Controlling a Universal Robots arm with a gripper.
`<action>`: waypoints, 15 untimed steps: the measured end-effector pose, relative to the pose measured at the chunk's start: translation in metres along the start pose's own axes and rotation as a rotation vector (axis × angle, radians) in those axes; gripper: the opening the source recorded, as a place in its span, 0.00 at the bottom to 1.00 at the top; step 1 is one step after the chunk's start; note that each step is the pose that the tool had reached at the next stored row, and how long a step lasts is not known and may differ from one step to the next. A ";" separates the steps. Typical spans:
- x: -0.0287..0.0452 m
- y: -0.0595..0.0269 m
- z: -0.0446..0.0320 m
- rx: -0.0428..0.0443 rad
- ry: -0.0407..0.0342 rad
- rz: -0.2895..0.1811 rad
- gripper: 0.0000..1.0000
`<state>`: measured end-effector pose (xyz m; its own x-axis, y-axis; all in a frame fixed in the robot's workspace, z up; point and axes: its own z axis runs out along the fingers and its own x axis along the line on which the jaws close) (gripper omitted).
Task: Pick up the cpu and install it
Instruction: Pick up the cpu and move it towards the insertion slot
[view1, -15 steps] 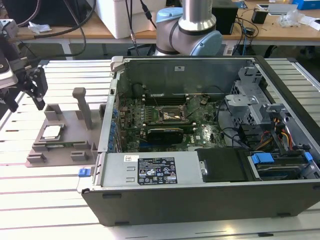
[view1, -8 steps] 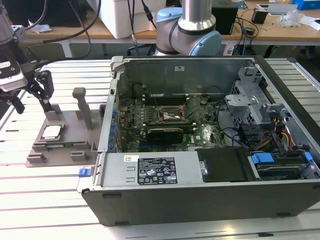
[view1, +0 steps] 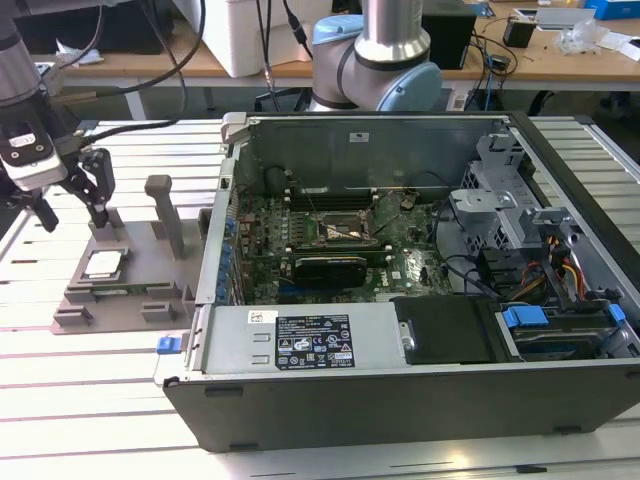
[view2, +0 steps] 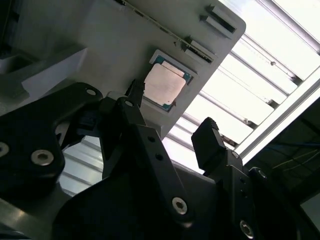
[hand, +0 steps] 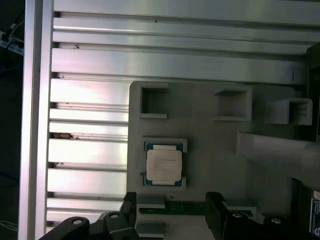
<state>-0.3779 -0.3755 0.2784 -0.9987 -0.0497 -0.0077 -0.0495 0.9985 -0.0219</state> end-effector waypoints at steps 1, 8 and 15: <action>0.0000 0.0001 0.0021 -0.0001 -0.0001 0.000 0.66; 0.0002 0.0004 0.0163 -0.0001 0.0000 -0.001 0.66; 0.0003 0.0009 0.0362 -0.0001 -0.0002 -0.001 0.66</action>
<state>-0.3780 -0.3754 0.2422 -0.9987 -0.0510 -0.0078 -0.0508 0.9985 -0.0218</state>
